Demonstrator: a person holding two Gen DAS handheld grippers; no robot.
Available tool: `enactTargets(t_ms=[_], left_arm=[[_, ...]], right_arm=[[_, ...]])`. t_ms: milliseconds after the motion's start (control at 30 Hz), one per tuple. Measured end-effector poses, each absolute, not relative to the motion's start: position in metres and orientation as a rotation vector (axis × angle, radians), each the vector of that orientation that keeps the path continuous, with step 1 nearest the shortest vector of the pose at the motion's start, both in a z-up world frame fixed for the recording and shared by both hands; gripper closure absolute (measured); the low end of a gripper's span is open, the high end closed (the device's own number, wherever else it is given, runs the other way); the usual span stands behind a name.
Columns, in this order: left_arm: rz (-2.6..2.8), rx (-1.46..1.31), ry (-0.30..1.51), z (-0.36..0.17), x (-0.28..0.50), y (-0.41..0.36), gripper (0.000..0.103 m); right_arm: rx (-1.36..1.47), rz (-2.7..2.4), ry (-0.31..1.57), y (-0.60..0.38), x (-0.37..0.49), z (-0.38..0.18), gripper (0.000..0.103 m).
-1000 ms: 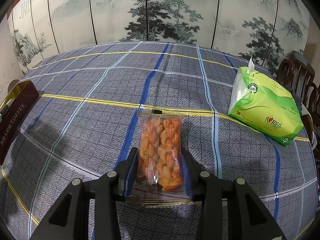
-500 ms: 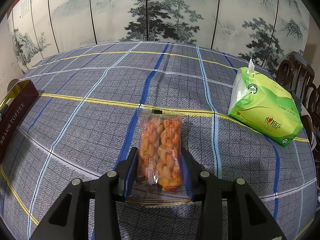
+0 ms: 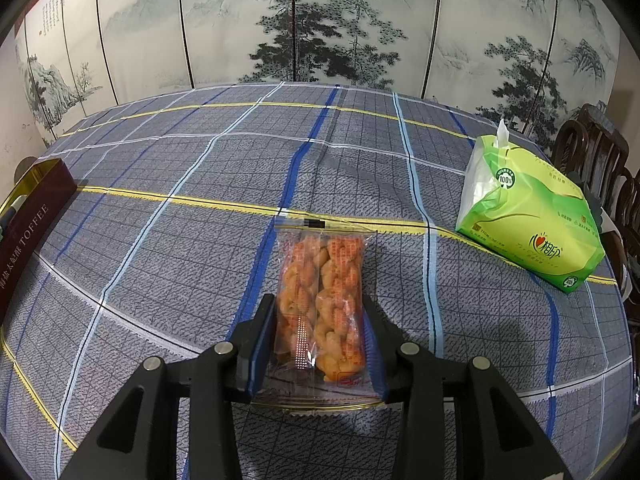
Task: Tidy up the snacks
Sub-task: 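Carry the blue-topped bag into the gold tin and open the left gripper, then carry the twisted-dough bag into the gold tin and open the right gripper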
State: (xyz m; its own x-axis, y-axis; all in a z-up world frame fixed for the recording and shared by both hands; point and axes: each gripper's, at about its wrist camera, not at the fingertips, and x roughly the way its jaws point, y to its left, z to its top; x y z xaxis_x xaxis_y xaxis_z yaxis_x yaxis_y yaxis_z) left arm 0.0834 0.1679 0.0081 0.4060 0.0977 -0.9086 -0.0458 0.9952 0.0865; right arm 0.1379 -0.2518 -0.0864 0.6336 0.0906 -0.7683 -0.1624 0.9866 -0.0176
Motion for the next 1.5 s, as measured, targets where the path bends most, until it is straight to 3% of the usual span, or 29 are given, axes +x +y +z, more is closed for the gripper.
enactTargets(t_ms=[900,1367,1500], left_arm=[[0.111,0.075,1.164,-0.006,0.079,0.176,0.073],[0.129,0.046,1.101,0.016,0.067,0.174,0.042],[0.138,0.027,1.093,0.02,0.061,0.174,0.038]], right_arm=[[-0.092,0.141,0.872,-0.254,0.138,-0.086,0.062],[-0.076,0.091,0.907,-0.252,0.139,-0.082,0.063],[-0.087,0.048,0.904,-0.247,0.138,-0.081,0.063]])
